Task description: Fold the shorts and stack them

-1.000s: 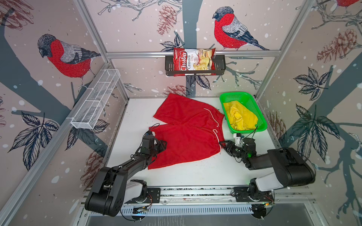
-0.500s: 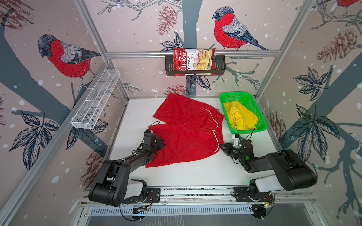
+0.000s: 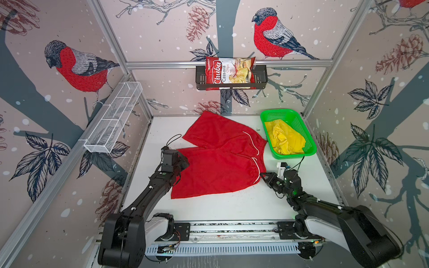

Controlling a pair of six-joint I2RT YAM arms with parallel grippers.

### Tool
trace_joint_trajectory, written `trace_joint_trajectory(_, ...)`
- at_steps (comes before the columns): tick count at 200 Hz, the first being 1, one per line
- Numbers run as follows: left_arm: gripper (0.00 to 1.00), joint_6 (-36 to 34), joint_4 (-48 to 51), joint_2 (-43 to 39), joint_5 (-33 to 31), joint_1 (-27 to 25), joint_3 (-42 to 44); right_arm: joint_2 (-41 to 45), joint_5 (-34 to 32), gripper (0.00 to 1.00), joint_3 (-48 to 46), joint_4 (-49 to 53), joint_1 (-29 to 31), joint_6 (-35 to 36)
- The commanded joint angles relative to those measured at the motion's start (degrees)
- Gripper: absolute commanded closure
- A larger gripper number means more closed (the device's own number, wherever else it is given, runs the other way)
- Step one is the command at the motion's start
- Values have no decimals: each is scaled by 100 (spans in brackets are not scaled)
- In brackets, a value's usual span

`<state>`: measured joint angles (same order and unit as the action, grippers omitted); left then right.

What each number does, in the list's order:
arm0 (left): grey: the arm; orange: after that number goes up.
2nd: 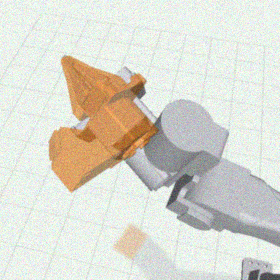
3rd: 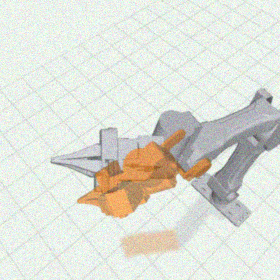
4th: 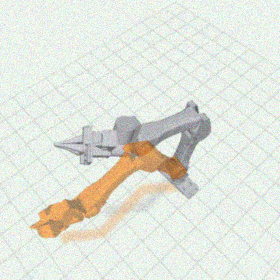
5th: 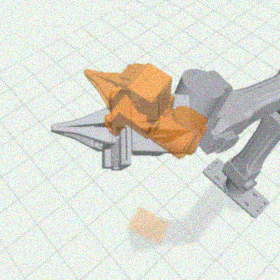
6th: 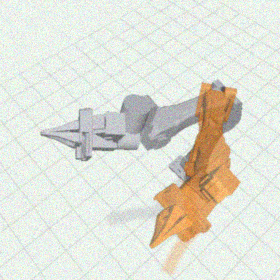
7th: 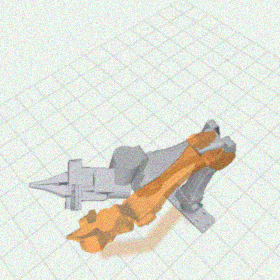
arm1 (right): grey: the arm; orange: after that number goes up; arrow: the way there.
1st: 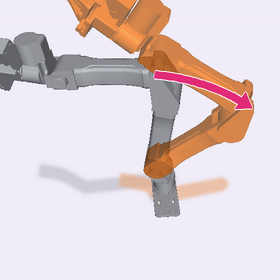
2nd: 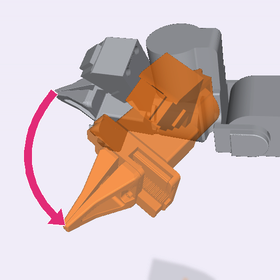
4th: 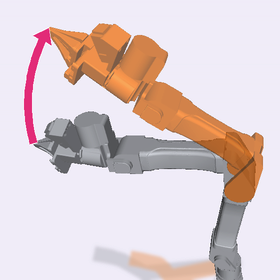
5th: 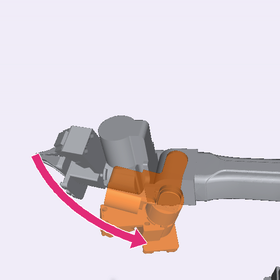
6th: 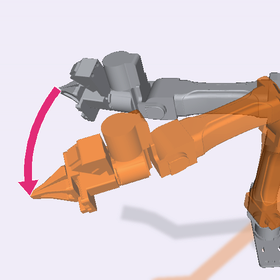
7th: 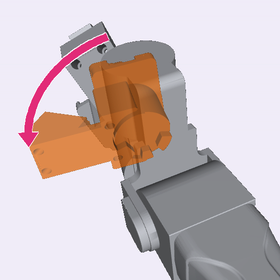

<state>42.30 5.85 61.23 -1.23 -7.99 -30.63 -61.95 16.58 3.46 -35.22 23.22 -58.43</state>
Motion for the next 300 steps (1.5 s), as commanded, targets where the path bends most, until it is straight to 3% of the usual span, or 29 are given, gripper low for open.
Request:
trace_joint_trajectory(1, 45, 779, 1203, -376, -254, 10, -45, 112, -133, 87, 20, 229, 42, 44)
trace_joint_trajectory(54, 45, 2264, 2501, -659, 67, 12, 35, 343, -144, 86, 168, 635, 112, 179)
trace_joint_trajectory(110, 44, 3159, 3625, -431, 62, 34, -15, 491, -265, 86, 249, 942, 174, 271)
trace_joint_trajectory(200, 45, 3171, 3276, -209, -224, 223, 396, 535, -318, 86, 398, 1140, 186, 372)
trace_joint_trajectory(264, 44, 3254, 3654, 81, 183, 245, 370, 621, -363, 86, 400, 1245, 191, 386)
trace_joint_trajectory(300, 44, 3379, 3900, -376, 308, 242, 428, 676, -412, 86, 389, 1299, 189, 386)
